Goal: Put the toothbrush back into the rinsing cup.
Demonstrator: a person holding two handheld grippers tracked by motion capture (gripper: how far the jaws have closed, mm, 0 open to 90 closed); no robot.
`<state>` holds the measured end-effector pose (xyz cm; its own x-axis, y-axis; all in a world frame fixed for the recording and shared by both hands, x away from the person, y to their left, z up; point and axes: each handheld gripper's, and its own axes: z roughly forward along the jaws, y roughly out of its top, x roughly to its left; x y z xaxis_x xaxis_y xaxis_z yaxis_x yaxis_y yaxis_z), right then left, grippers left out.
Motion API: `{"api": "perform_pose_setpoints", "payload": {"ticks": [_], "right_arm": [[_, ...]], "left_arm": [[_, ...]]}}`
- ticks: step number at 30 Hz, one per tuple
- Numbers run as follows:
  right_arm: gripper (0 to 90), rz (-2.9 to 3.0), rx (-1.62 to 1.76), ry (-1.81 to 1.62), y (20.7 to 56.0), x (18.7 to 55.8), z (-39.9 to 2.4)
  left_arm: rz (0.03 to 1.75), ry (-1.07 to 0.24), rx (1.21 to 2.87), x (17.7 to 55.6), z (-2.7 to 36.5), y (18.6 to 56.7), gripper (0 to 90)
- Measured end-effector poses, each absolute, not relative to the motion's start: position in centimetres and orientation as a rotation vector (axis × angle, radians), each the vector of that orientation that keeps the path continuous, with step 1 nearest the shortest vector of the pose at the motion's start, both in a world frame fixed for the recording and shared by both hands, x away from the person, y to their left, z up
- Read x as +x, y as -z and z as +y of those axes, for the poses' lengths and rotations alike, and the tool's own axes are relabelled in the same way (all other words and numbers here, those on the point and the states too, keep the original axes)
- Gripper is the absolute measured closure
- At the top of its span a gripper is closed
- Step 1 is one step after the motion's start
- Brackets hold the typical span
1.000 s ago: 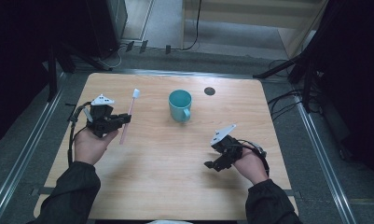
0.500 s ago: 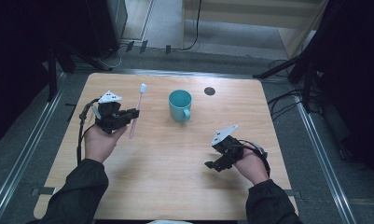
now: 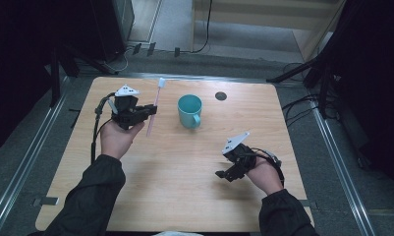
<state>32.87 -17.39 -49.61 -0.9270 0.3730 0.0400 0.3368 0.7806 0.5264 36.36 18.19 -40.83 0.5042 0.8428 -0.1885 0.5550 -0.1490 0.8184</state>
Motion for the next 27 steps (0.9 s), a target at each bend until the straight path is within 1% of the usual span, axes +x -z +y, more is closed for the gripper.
{"api": "perform_pose_setpoints", "payload": {"ticks": [15, 22, 27], "right_arm": [[21.8, 2.9, 0.575, -0.844, 49.6, 32.8, -17.4], [21.9, 2.897, 0.571, -0.852, 49.5, 32.8, -17.4], [21.9, 2.895, 0.569, -0.855, 49.5, 32.8, -17.4]], "left_arm": [[1.146, -0.404, 1.837, 38.8, 15.8, 39.6, 84.1], [1.121, -0.407, 1.848, 40.7, 14.1, 38.8, 84.1], [1.117, -0.407, 1.856, 41.8, 13.5, 38.9, 84.0]]}}
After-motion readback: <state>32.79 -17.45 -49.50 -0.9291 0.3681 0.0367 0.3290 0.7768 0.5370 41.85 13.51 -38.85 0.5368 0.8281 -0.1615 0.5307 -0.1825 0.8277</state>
